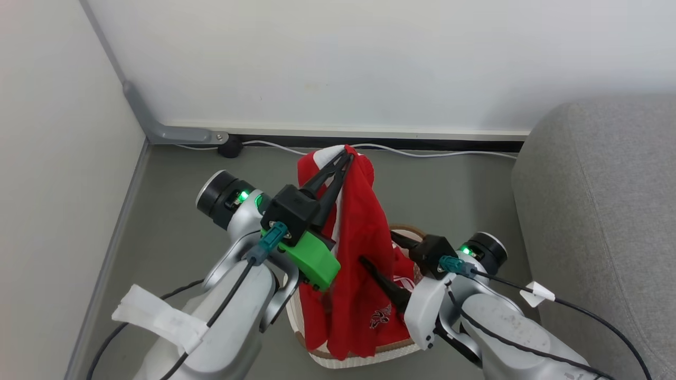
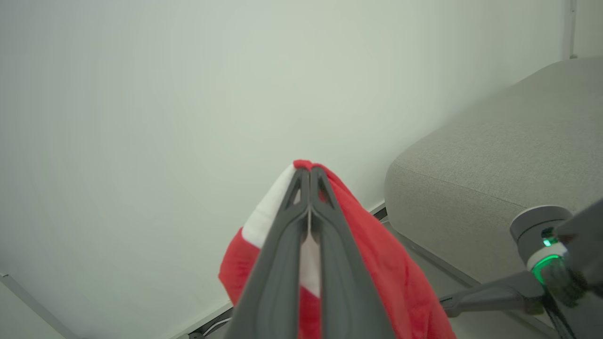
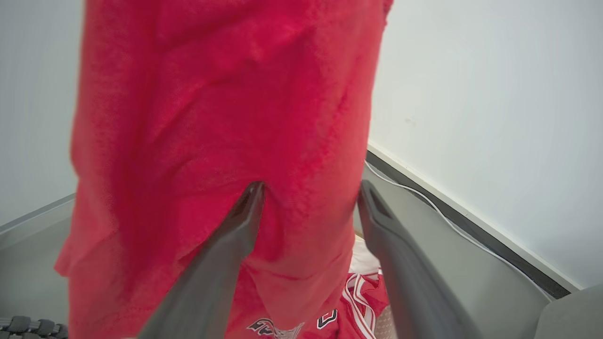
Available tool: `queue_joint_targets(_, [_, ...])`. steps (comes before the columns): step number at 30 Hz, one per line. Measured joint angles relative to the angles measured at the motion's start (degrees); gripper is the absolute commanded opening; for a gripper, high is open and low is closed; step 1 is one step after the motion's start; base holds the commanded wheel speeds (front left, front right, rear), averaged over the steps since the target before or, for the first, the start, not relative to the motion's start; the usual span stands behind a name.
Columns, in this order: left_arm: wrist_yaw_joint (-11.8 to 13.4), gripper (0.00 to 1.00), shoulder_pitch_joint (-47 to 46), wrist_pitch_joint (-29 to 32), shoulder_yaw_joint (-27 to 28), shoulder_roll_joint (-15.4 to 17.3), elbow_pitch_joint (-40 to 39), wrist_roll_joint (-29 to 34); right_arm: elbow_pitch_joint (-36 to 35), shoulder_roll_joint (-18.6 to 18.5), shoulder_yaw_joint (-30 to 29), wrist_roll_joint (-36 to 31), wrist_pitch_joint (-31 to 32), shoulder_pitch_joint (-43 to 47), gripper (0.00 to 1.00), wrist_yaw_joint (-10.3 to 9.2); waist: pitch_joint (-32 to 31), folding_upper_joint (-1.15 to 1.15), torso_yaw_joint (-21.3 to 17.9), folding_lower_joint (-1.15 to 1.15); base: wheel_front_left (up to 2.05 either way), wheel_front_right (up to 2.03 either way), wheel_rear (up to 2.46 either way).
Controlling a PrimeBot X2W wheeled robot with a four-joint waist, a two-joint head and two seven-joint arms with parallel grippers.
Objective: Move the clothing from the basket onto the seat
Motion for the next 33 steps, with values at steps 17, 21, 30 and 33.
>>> queue_joint_targets(17, [2.10, 0.00, 0.52, 1.11, 1.16, -0.01, -2.36, -2.96, 4.15, 0.54, 5.26, 5.87, -0.30, -4.65, 0.00, 0.01, -0.32, 0.00, 0.76, 0.00, 0.00, 0.00, 0.00])
queue_joint_targets(21, [3.00, 0.33, 2.49, 1.11, 2.80, 0.42, -1.37, -3.48, 4.15, 0.56, 3.99, 7.79, -0.62, -4.66, 0.00, 0.01, -0.15, 0.00, -0.49, 0.00, 0.00, 0.00, 0.00])
queue_joint_targets(30, [4.45, 1.00, 5.76, 0.96, 5.02, 0.97, -0.43, -6.25, 3.65, -1.47, -1.58, 10.63, -1.33, -5.31, 0.00, 0.01, 0.28, 0.00, -3.97, 0.00, 0.00, 0.00, 0.00])
queue_joint_targets(33, [4.68, 1.00, 7.00, 0.46, 5.36, 1.05, -0.18, -6.67, 2.81, -2.90, -3.64, 10.77, -1.38, -6.27, 0.00, -0.03, 0.37, 0.00, -5.23, 0.00, 0.00, 0.00, 0.00])
